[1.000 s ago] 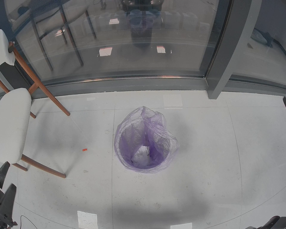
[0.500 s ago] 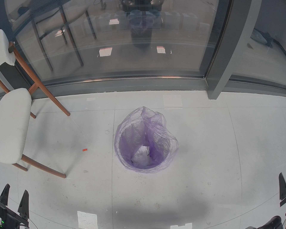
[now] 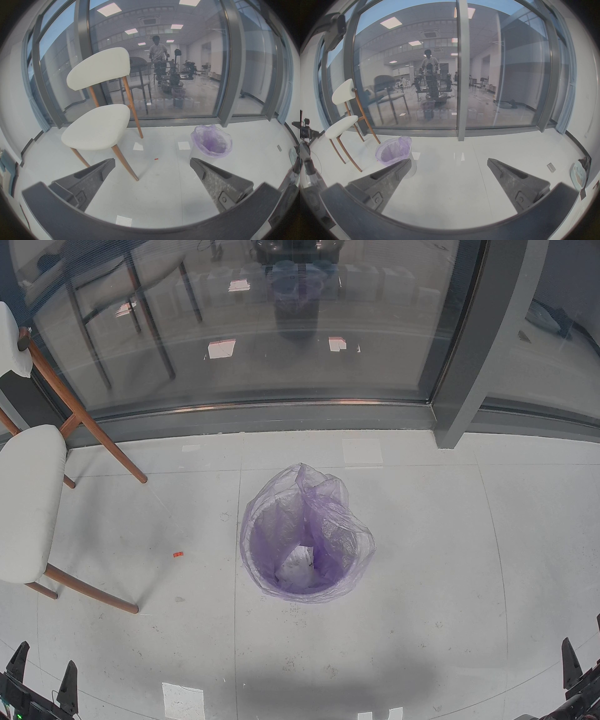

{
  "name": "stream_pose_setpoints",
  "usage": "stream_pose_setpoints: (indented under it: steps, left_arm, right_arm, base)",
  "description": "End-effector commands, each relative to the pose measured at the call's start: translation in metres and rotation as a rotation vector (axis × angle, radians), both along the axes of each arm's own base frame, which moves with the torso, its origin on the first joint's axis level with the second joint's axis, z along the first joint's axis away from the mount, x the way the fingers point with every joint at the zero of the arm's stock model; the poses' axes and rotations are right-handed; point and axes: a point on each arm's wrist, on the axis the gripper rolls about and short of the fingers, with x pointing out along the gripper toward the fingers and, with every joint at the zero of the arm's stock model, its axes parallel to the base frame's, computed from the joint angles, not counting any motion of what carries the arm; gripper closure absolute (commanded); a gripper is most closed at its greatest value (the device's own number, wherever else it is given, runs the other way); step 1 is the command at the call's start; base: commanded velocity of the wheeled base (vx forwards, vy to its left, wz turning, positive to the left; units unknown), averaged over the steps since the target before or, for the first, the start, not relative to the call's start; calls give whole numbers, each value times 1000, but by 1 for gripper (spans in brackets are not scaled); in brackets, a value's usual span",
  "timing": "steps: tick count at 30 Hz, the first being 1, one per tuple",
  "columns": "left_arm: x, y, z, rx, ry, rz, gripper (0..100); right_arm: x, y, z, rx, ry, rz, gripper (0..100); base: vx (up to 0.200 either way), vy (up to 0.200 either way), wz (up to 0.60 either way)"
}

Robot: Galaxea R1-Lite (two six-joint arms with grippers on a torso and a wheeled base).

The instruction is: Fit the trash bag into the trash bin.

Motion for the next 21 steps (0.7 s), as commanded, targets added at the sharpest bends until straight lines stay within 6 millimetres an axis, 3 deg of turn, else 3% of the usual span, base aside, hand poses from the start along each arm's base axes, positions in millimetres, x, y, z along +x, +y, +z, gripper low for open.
stream_pose_setpoints:
  steps: [1,11,21]
  left_arm:
    - [-5,2,-6,20,-56,-140,0]
    - [-5,3,-6,-64,-66,-29,0]
    - [-5,3,-6,-66,-71,-31,0]
  right_arm:
    - [0,0,-6,25,7,22,0]
    - [0,1,-5,4,5,34,0]
    - [0,1,-5,1,7,27,0]
  base:
    - [0,0,0]
    - [0,0,0]
    - [0,0,0]
